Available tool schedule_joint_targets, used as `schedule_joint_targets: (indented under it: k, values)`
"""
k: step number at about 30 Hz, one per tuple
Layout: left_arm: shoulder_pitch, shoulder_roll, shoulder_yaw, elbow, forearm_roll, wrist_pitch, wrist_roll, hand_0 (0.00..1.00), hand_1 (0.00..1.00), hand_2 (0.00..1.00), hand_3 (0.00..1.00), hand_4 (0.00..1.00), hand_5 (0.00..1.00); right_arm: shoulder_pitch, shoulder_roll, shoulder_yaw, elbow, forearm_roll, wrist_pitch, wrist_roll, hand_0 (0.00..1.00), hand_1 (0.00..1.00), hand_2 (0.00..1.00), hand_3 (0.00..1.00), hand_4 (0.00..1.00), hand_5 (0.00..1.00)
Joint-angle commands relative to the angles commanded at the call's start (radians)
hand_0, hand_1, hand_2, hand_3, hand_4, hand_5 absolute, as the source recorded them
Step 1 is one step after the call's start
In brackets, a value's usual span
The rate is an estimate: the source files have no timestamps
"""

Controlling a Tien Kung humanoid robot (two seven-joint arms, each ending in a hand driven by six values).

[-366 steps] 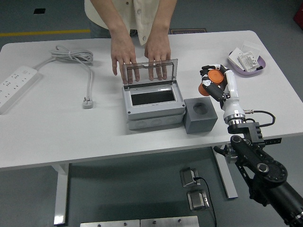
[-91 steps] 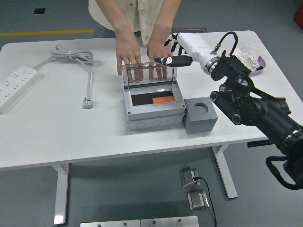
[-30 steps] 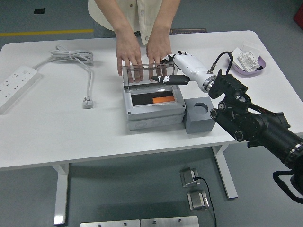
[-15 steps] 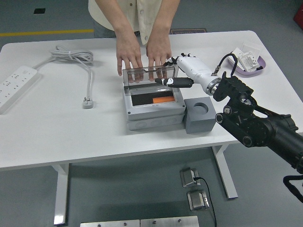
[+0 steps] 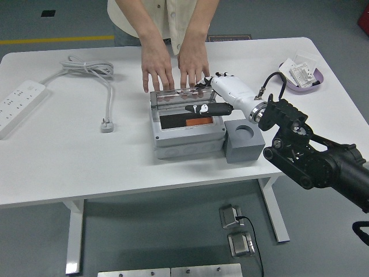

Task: Fetch the battery,place it into the box,close the lid of the box

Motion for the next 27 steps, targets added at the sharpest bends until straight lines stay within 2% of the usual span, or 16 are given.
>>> schedule_joint_targets:
  k: [5,27]
  values:
    - [0.007,-0.002,0.002,0.0,-0.007,0.002,0.002,0.59,0.681,0.705,0.756,0.802,0.918,-0.009,-0.004,-0.003,0.035,-0.006,0.008,-0.014,0.959,0.751,0.756,0.772,0.967,0.923]
    - [0.014,-0.005,0.006,0.0,-0.027,0.006,0.001,0.59,0.68,0.705,0.757,0.802,0.917,-0.017,-0.009,-0.051,0.114,-0.02,0.032,-0.054,0.964,0.75,0.758,0.787,0.952,0.931]
